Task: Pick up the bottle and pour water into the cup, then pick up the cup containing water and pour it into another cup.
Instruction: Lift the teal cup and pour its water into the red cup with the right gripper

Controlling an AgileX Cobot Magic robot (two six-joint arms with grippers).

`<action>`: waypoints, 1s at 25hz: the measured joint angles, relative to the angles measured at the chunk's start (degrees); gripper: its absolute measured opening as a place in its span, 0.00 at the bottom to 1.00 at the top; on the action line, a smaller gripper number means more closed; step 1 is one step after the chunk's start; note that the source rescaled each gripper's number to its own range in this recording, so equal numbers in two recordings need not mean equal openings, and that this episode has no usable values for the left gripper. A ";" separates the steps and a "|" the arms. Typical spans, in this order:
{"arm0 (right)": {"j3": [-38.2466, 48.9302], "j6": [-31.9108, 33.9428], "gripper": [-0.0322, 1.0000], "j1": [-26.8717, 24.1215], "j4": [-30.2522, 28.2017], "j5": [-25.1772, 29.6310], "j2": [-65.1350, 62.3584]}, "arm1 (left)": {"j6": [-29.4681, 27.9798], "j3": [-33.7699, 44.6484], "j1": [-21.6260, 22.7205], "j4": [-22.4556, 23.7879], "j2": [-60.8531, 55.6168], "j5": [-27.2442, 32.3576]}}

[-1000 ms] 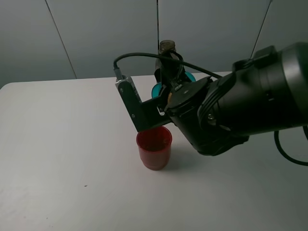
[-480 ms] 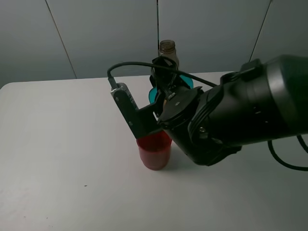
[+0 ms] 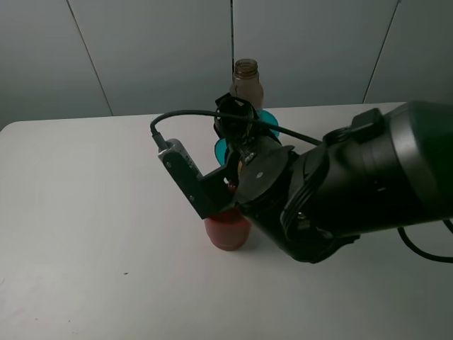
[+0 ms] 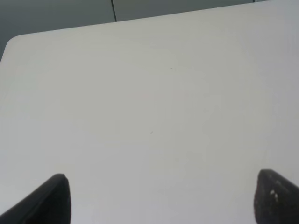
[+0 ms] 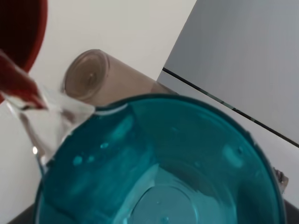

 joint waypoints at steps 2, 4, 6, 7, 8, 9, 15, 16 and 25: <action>0.40 0.34 0.12 0.00 -1.45 0.60 0.00 | 0.00 0.00 0.00 0.00 0.00 0.00; 0.50 0.98 0.12 0.00 -2.31 0.83 0.00 | 0.00 0.00 0.00 0.00 0.00 0.00; 0.50 1.71 0.12 0.00 -3.97 0.94 0.00 | 0.00 0.00 0.00 0.00 0.00 0.00; 0.50 2.10 0.12 0.00 -4.85 1.04 0.00 | 0.00 0.00 0.00 0.00 0.00 0.00; 0.50 2.47 0.12 0.00 -5.64 1.03 0.00 | 0.00 0.00 0.00 0.00 0.00 0.00; 0.50 2.75 0.12 0.00 -6.13 1.03 0.00 | 0.00 0.00 0.00 0.00 0.00 0.00; 0.50 4.84 0.12 0.00 -6.91 2.00 0.00 | 0.00 0.00 0.00 0.00 0.00 0.00; 0.50 4.82 0.12 0.00 -7.03 2.25 0.00 | 0.00 0.00 0.00 0.00 0.00 0.00; 0.50 5.00 0.12 0.00 -7.42 2.48 0.00 | 0.00 0.00 0.00 0.00 0.00 0.00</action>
